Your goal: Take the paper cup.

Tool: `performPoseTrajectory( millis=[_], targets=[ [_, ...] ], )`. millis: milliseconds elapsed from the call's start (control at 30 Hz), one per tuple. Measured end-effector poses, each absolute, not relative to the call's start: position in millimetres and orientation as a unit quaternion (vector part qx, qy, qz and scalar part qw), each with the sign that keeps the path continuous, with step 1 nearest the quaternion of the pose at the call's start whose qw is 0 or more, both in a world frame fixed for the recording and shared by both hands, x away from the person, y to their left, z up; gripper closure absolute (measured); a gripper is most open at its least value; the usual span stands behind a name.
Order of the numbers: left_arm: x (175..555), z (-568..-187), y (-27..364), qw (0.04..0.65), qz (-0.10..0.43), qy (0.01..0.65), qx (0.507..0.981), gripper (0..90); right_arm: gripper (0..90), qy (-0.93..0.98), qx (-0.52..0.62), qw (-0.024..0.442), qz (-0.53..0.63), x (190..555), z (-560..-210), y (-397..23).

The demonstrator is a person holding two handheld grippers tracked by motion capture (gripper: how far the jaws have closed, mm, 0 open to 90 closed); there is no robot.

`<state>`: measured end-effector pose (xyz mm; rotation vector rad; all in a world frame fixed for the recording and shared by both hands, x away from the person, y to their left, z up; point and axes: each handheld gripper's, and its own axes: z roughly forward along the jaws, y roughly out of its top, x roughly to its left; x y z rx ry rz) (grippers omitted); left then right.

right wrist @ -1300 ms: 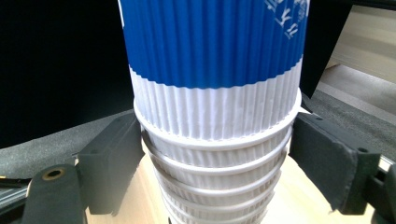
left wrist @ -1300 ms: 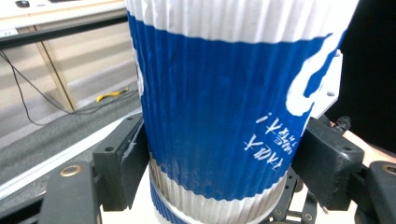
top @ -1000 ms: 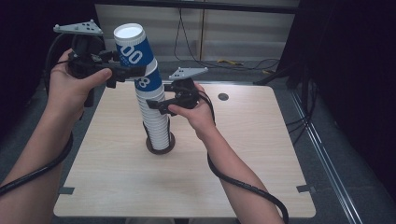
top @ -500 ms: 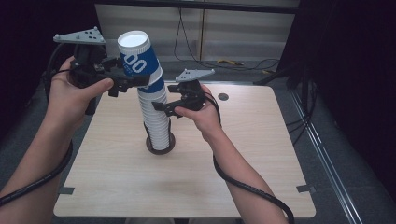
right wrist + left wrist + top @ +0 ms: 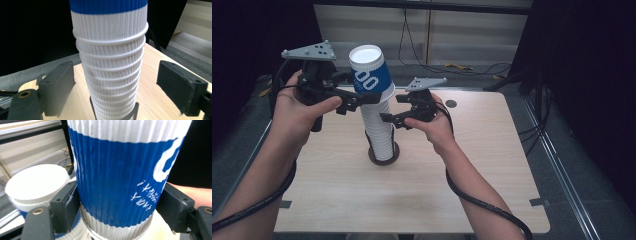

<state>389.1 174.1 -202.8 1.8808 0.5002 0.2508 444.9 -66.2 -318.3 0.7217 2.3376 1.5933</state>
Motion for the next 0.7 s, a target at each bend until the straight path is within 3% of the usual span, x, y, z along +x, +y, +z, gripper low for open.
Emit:
performPoseTrajectory(
  millis=[700],
  targets=[
    [387, -251, 148, 0.544, 0.073, 0.206, 0.81, 24.7, 13.2, 0.817, 0.238, 0.111, 0.513, 429, -334, -109]
  ],
)
